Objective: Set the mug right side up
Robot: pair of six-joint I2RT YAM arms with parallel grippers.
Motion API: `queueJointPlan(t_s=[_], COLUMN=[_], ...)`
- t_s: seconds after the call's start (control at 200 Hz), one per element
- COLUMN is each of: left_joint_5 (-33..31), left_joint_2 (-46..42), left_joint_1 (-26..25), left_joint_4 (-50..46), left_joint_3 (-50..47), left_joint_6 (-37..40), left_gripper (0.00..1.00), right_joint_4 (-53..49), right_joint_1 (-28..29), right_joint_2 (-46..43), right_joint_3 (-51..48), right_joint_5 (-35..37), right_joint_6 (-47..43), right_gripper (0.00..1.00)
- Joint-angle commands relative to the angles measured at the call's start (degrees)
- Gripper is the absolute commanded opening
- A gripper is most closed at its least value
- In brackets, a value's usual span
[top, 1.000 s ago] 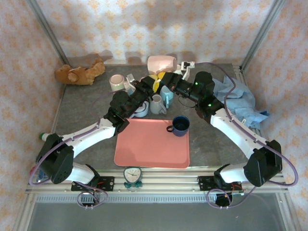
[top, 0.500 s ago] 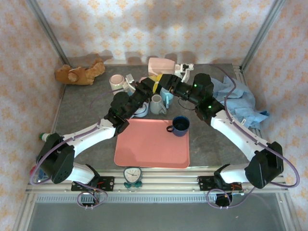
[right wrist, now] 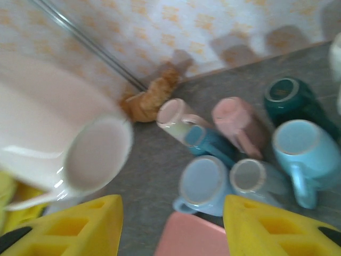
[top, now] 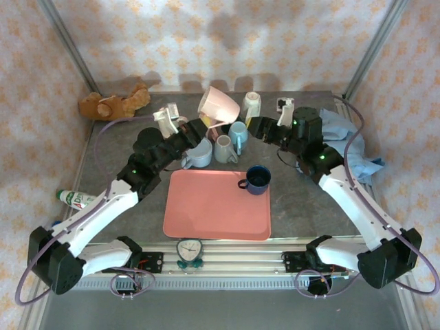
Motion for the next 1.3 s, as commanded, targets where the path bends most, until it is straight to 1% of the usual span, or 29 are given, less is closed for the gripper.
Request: queueJointPlan(t_s=[0.0, 0.085, 0.15, 0.22, 0.305, 0.425, 0.5, 0.53, 0.616, 0.676, 0.751, 0.846, 0.966, 1.116, 1.296], left_joint_5=[5.60, 7.07, 8.49, 10.16, 13.76, 14.32, 15.24, 15.58, 15.15, 14.59, 13.13, 10.87, 10.46, 10.46, 9.36], left_joint_2=[-3.41, -4.79, -5.51, -6.15, -6.70, -6.18, -4.34, -3.46, -0.23, 1.74, 3.21, 4.29, 4.94, 7.38, 10.51], left_joint_1=[0.02, 0.03, 0.00, -0.02, -0.21, -0.83, -1.11, -1.12, -1.42, -1.42, -1.38, -1.39, -1.35, -1.37, -1.36], left_joint_4=[-10.23, -15.96, -19.12, -21.93, -22.75, -22.95, -24.32, -25.25, -28.34, -30.58, -31.68, -31.08, -26.79, -20.41, -11.09], left_joint_3=[3.90, 4.45, 4.52, 4.05, 2.38, -0.69, -1.45, -1.40, -0.37, 0.64, 0.84, -0.07, -2.30, -5.09, -7.97], left_joint_6=[21.85, 30.65, 38.47, 45.05, 53.78, 64.27, 69.27, 70.87, 73.35, 75.23, 76.89, 78.35, 78.40, 76.59, 71.69], left_gripper=[0.00, 0.00, 0.00, 0.00, 0.00, 0.00, 0.00, 0.00, 0.00, 0.00, 0.00, 0.00, 0.00, 0.00, 0.00], right_joint_4=[-10.26, -13.23, -14.89, -16.86, -20.08, -28.48, -34.06, -36.16, -41.77, -43.82, -44.66, -44.41, -44.40, -44.22, -43.97], right_joint_1=[-1.30, -2.52, -3.34, -4.10, -4.78, -5.60, -5.69, -5.66, -5.64, -5.67, -5.65, -5.64, -5.64, -5.70, -5.66], right_joint_2=[-1.37, -1.43, -1.46, -1.46, -1.23, 0.49, 0.65, 2.06, 2.58, 2.35, 1.47, 1.27, 1.27, 1.27, 1.27], right_joint_3=[4.01, 4.90, 5.36, 5.94, 7.15, 10.46, 11.86, 12.29, 12.90, 12.61, 11.50, 10.23, 10.09, 10.20, 10.27], right_joint_5=[3.58, 3.85, 3.44, 2.29, 0.41, -3.19, -5.40, -5.85, -4.75, -3.02, -0.74, 0.17, 0.30, 0.59, 0.42], right_joint_6=[-7.42, -9.26, -10.38, -11.93, -14.81, -20.47, -24.82, -26.50, -30.99, -33.14, -35.42, -36.66, -37.20, -37.13, -36.41], right_gripper=[0.54, 0.54, 0.54, 0.54, 0.55, 0.56, 0.56, 0.56, 0.55, 0.55, 0.55, 0.55, 0.55, 0.54, 0.54])
